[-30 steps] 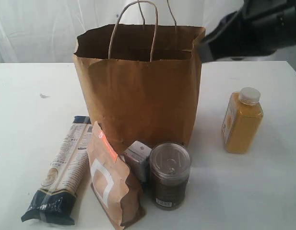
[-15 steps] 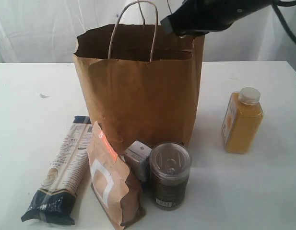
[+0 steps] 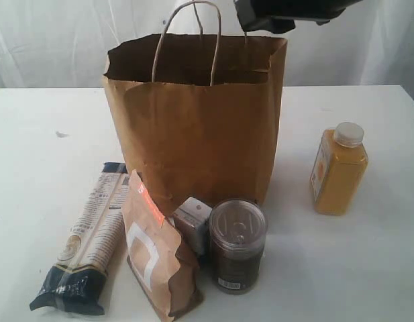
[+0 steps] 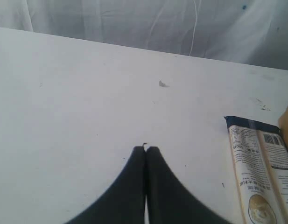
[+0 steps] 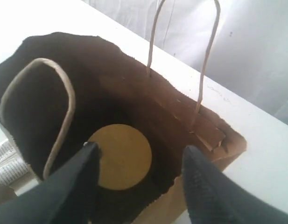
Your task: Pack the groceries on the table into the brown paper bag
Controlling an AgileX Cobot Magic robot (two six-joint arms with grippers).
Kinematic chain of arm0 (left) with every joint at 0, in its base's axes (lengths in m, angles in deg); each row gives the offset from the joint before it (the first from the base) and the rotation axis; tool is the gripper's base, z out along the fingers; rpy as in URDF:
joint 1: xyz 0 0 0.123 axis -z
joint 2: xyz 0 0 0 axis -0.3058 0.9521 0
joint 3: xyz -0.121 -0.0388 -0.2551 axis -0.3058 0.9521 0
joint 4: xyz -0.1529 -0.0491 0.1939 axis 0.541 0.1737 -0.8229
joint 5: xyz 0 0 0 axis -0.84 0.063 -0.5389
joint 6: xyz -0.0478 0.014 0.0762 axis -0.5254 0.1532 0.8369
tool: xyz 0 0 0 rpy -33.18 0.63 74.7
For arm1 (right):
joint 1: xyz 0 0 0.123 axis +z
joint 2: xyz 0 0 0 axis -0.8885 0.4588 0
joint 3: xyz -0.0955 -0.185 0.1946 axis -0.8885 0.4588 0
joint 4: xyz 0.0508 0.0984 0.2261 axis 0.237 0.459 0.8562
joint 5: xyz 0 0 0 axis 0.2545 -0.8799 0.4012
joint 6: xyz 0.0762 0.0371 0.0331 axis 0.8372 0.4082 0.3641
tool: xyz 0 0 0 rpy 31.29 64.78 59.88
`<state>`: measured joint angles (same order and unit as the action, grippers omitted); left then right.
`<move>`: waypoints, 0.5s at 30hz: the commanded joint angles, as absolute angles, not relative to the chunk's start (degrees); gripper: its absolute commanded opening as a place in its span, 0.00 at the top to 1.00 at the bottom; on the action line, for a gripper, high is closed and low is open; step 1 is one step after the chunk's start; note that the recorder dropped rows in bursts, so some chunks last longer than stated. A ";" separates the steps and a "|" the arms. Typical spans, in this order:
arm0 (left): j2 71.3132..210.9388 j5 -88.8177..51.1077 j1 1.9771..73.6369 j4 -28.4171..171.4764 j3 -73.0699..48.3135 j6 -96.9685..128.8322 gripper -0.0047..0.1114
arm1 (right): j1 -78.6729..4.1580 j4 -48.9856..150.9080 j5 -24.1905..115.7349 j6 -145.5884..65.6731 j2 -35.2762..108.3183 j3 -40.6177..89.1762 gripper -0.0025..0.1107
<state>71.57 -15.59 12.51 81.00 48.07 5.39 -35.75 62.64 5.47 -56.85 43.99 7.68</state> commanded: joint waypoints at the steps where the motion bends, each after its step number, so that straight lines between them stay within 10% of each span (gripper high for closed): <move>1: 71.31 -15.77 12.93 81.08 48.31 5.24 0.96 | -35.80 61.25 1.77 -57.08 39.04 7.79 0.54; 15: 71.31 -15.77 12.93 81.08 48.31 5.24 0.96 | -35.80 59.91 0.79 -56.86 14.88 28.16 0.54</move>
<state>71.57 -15.59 12.51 81.00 48.07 5.39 -35.75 60.47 0.94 -56.85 19.47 23.89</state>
